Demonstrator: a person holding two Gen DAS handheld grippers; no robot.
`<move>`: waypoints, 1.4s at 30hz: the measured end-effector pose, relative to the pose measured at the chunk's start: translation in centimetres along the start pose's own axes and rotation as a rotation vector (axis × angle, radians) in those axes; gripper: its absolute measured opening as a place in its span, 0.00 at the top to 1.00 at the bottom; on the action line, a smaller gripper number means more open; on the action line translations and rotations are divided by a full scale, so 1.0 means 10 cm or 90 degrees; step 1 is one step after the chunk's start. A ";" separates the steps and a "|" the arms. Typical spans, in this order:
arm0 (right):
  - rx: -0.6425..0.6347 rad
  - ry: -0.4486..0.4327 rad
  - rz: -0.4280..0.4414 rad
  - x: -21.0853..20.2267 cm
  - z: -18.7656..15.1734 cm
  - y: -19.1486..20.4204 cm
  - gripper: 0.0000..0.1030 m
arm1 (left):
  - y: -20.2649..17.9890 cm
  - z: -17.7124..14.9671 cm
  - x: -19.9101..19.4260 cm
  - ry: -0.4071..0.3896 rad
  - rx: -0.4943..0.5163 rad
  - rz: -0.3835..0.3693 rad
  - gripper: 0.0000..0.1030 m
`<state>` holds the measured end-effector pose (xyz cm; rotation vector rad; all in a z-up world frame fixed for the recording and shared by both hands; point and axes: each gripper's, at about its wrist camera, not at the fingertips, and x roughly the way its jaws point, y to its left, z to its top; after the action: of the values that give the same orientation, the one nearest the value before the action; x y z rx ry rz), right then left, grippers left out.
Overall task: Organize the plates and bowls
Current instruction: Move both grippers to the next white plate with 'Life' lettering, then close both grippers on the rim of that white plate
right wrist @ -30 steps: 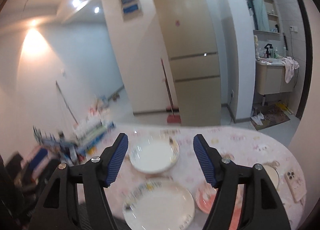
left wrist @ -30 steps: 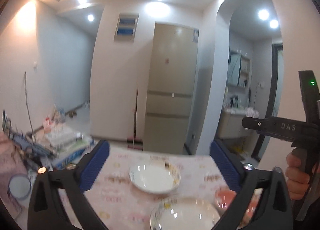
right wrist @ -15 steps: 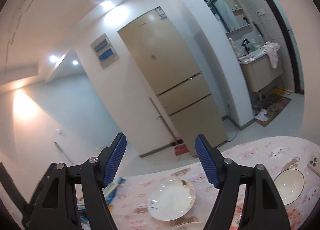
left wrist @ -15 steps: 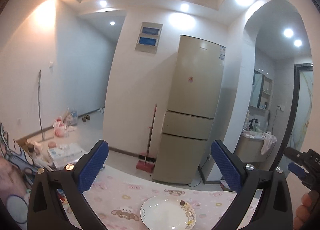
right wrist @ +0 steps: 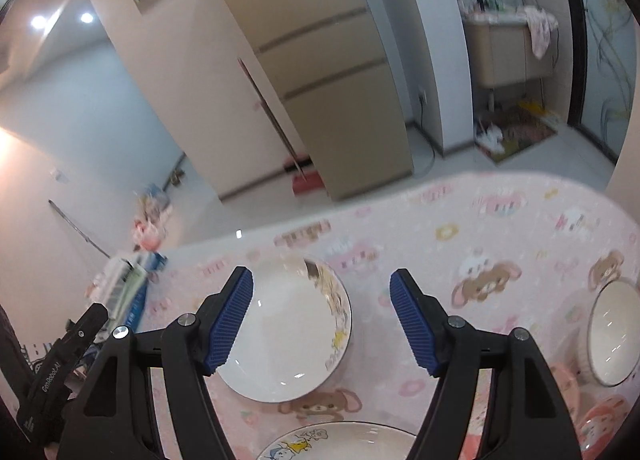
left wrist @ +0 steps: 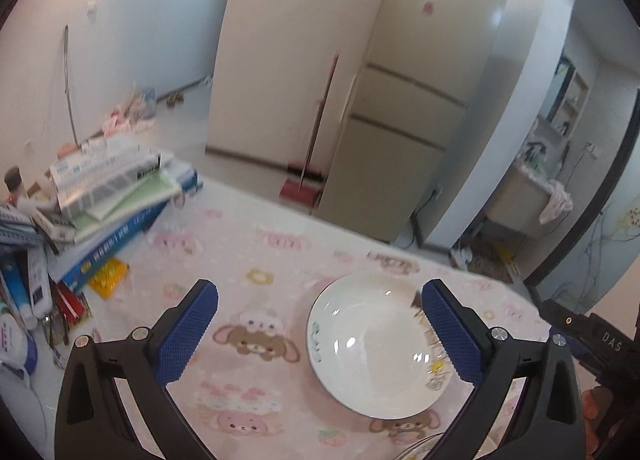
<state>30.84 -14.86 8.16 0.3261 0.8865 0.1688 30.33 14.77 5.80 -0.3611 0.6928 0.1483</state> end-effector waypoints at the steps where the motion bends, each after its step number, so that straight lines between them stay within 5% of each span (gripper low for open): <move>1: 0.009 0.028 0.001 0.14 -0.03 -0.03 0.32 | 0.03 -0.04 0.07 0.015 -0.004 0.004 0.00; 6: 0.030 0.113 -0.001 0.56 -0.17 -0.10 0.32 | 0.13 -0.19 0.37 0.067 -0.018 0.019 0.00; 16: 0.031 0.182 0.006 0.91 -0.27 -0.15 0.36 | 0.10 -0.42 0.83 0.132 0.007 0.060 0.04; 42: 0.087 0.298 0.053 1.39 -0.45 -0.33 0.78 | 0.31 -0.69 1.34 0.260 -0.069 -0.047 0.34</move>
<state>36.01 -13.13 -5.81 0.4609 1.3521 0.2678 35.66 15.25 -8.58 -0.5282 1.0756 0.0404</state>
